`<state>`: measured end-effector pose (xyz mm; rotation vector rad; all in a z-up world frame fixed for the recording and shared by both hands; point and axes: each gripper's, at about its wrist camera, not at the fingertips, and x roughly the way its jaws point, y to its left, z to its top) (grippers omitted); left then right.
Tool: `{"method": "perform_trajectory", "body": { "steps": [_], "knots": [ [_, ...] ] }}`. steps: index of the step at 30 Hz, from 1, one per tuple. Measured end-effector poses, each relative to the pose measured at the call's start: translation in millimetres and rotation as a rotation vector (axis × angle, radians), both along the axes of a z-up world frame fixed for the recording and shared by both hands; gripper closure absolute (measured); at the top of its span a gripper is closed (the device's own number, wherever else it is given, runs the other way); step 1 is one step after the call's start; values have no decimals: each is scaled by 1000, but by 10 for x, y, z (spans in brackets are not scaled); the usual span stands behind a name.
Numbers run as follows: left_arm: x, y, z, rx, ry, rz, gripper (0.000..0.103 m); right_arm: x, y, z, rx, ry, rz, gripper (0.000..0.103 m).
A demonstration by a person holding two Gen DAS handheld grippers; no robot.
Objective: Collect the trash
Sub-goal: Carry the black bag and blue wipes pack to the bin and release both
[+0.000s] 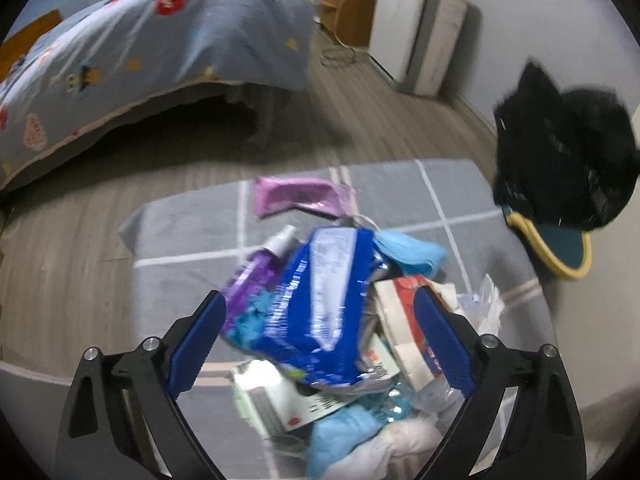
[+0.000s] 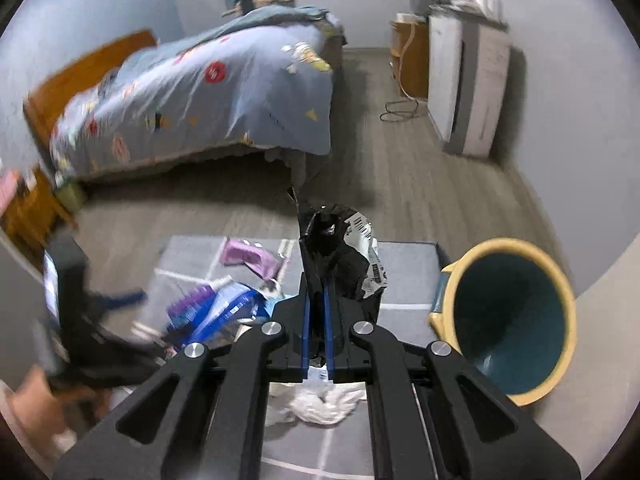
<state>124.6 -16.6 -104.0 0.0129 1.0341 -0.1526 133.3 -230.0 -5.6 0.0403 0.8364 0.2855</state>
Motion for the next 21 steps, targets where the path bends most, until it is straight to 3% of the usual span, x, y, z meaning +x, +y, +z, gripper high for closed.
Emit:
{"method": "perform_trajectory", "body": {
  "steps": [2, 4, 6, 11, 13, 16, 21],
  "knots": [
    [32, -138, -102, 21, 13, -22, 14, 34, -57, -12, -9, -2, -12, 98],
    [59, -216, -199, 53, 31, -39, 31, 55, -89, -32, -18, -2, -18, 98],
    [87, -262, -323, 91, 63, -48, 39, 87, -135, -50, -11, 5, -24, 98],
    [76, -298, -531, 159, 127, -54, 70, 77, -217, -14, -24, 0, -12, 98],
    [31, -330, -536, 219, 105, -73, 79, 50, -264, 16, -25, -6, -10, 98],
    [-28, -336, -430, 229, 68, -70, 85, 27, -326, 43, -10, -4, -21, 98],
    [-141, -329, -125, 222, -25, -51, 85, 29, -376, 52, 16, 7, -30, 98]
  ]
}}
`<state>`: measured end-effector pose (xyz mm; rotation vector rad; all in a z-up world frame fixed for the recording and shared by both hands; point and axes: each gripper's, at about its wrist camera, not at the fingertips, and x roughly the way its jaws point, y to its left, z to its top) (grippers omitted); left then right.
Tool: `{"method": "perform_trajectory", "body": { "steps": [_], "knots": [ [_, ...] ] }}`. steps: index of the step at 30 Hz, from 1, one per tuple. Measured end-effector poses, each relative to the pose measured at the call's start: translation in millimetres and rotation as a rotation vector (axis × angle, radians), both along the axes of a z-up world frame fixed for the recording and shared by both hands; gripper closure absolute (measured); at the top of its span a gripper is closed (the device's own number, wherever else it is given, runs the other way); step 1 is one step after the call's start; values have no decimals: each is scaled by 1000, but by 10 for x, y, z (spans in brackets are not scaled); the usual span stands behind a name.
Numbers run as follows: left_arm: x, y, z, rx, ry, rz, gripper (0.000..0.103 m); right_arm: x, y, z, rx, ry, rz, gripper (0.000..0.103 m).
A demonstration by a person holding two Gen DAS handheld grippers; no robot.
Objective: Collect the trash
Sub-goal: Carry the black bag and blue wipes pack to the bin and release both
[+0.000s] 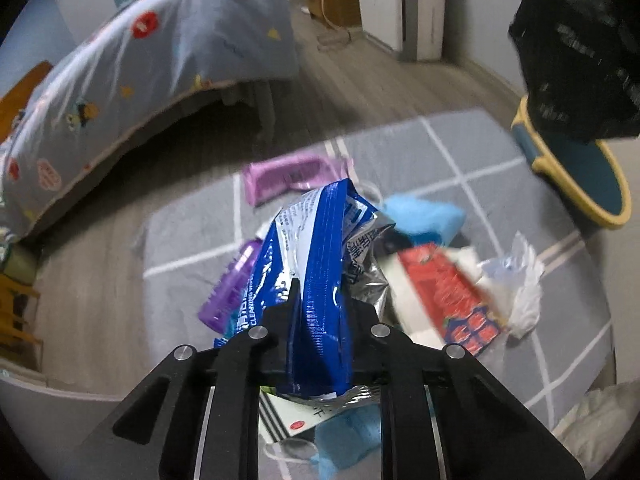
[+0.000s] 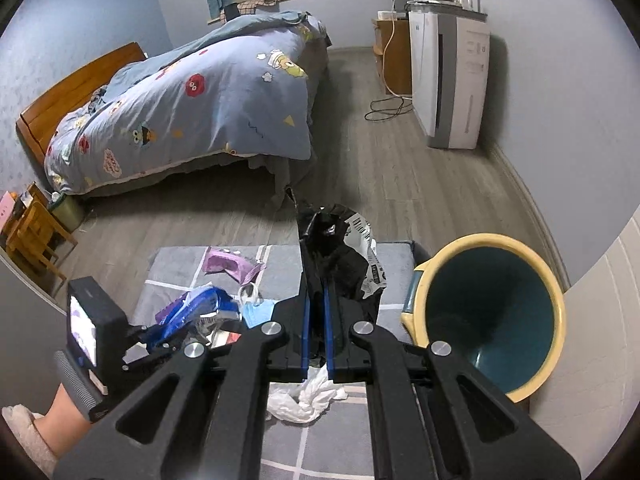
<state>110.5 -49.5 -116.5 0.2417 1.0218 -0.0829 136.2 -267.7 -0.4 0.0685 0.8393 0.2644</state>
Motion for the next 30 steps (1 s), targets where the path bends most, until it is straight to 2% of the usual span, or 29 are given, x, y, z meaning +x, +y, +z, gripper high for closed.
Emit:
{"method": "perform_trajectory", "body": {
  "steps": [4, 8, 13, 18, 23, 26, 30],
  "knots": [
    [-58, -14, 276, -25, -76, 3, 85, -45, -25, 51, 16, -5, 10, 98],
    [-83, -80, 545, -85, -144, 2, 85, -101, -78, 117, 7, -46, 13, 98],
    [-81, -328, 842, -144, -226, -37, 85, -114, -323, 133, 24, -58, -14, 98],
    [-29, -681, 980, -189, -252, -96, 85, -67, -677, 144, 61, -59, -64, 98],
    [28, -1093, 1049, -182, -271, -181, 85, -1, -1109, 178, 93, -69, -129, 98],
    [78, -1302, 1071, -211, -265, -216, 85, 62, -1365, 175, 104, -67, -174, 98],
    [115, -1678, 1006, -205, -242, -289, 85, 138, -1713, 82, 106, -52, -238, 98]
  ]
}}
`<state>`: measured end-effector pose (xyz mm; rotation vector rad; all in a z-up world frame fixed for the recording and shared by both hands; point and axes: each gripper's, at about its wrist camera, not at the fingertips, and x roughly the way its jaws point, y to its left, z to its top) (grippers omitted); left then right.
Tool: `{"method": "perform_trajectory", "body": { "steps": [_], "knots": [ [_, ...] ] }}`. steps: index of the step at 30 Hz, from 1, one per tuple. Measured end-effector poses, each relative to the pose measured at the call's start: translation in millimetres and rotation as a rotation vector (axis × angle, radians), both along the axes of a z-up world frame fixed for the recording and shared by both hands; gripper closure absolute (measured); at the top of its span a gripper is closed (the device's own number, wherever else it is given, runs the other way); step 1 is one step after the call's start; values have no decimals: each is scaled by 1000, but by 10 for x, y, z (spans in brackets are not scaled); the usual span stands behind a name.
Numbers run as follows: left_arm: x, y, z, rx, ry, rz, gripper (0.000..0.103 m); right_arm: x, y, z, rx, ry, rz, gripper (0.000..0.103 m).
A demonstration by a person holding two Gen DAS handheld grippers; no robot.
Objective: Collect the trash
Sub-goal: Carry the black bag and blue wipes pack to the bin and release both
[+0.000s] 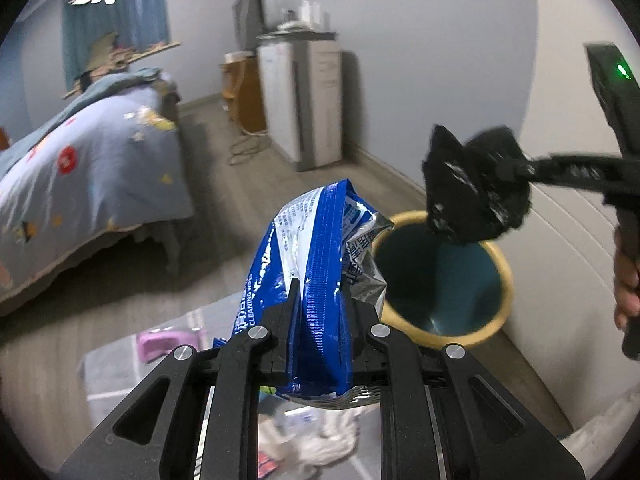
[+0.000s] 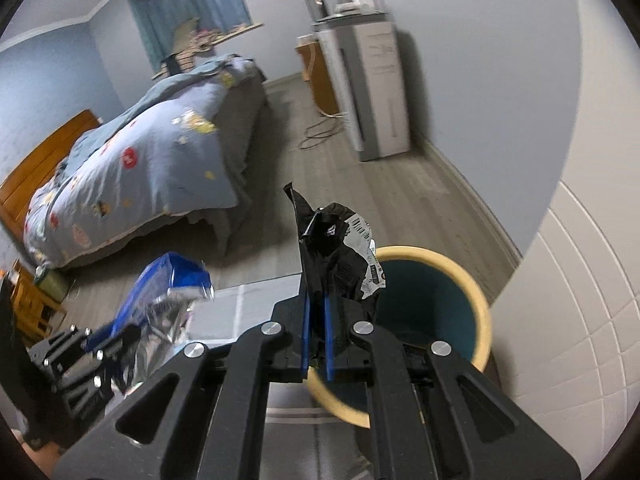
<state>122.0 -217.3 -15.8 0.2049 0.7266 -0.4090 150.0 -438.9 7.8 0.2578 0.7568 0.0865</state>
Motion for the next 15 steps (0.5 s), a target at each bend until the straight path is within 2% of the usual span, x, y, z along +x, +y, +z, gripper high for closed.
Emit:
{"method": "perform_trajectory", "body": {
  "steps": [6, 15],
  "knots": [
    [115, -516, -179, 15, 51, -88, 85, 130, -350, -218, 12, 46, -74, 98],
    [453, -931, -508, 42, 138, -105, 85, 247, -577, -599, 23, 160, -133, 98]
  ]
}}
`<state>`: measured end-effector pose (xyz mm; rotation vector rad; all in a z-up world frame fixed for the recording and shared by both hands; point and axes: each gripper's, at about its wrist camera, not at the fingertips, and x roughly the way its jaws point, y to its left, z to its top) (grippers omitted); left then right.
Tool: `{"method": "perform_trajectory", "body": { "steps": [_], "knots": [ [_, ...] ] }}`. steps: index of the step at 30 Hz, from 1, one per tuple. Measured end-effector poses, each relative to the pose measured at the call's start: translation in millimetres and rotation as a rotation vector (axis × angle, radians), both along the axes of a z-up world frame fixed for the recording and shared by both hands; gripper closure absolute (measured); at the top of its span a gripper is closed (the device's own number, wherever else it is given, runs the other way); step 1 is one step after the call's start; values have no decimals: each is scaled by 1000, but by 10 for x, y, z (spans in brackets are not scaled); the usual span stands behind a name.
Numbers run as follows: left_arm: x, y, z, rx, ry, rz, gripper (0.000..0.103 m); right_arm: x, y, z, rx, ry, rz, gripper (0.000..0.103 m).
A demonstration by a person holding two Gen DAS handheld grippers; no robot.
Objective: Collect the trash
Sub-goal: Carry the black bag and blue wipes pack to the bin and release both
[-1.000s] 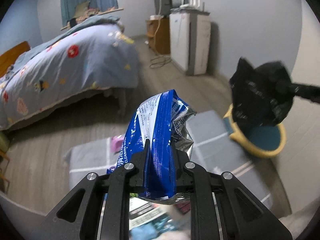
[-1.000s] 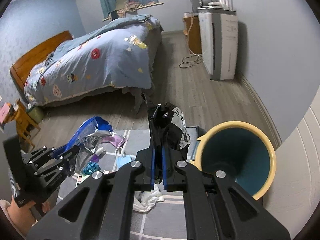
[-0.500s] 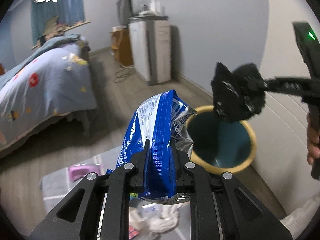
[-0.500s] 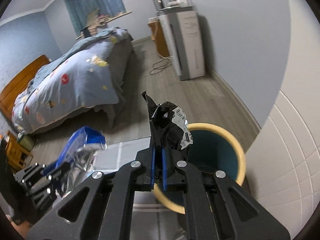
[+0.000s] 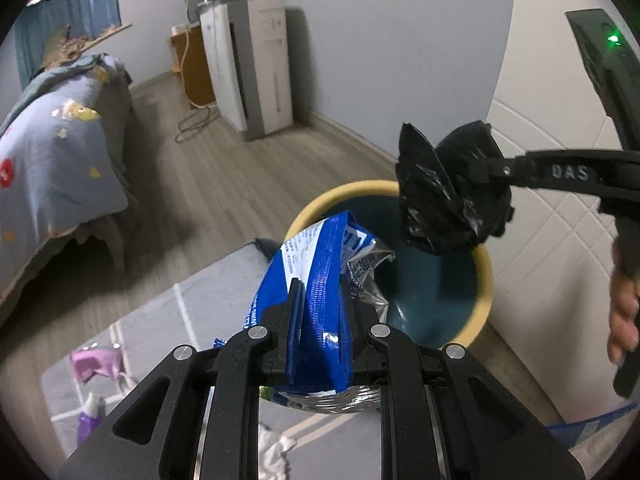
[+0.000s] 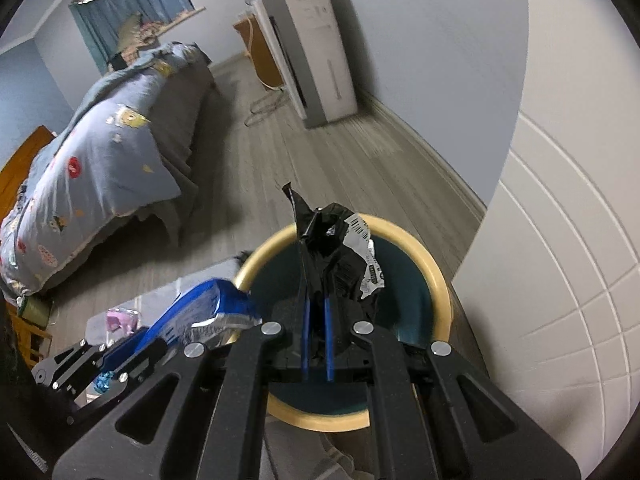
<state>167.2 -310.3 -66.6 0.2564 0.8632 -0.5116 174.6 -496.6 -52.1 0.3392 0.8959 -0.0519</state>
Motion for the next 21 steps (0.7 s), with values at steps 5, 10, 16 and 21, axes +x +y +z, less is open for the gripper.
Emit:
{"method": "perform_trajectory", "body": {
  "steps": [5, 10, 16, 21],
  "knots": [
    [112, -174, -173, 18, 23, -19, 85, 25, -75, -150, 26, 50, -24, 98],
    [104, -326, -265, 48, 26, -49, 81, 31, -77, -179, 31, 60, -33, 96],
    [77, -345, -196, 25, 1, -55, 57, 30, -118, -182, 39, 59, -65, 49],
    [4, -223, -196, 21, -17, -37, 28, 33, -101, -170, 26, 56, -67, 27]
  ]
}}
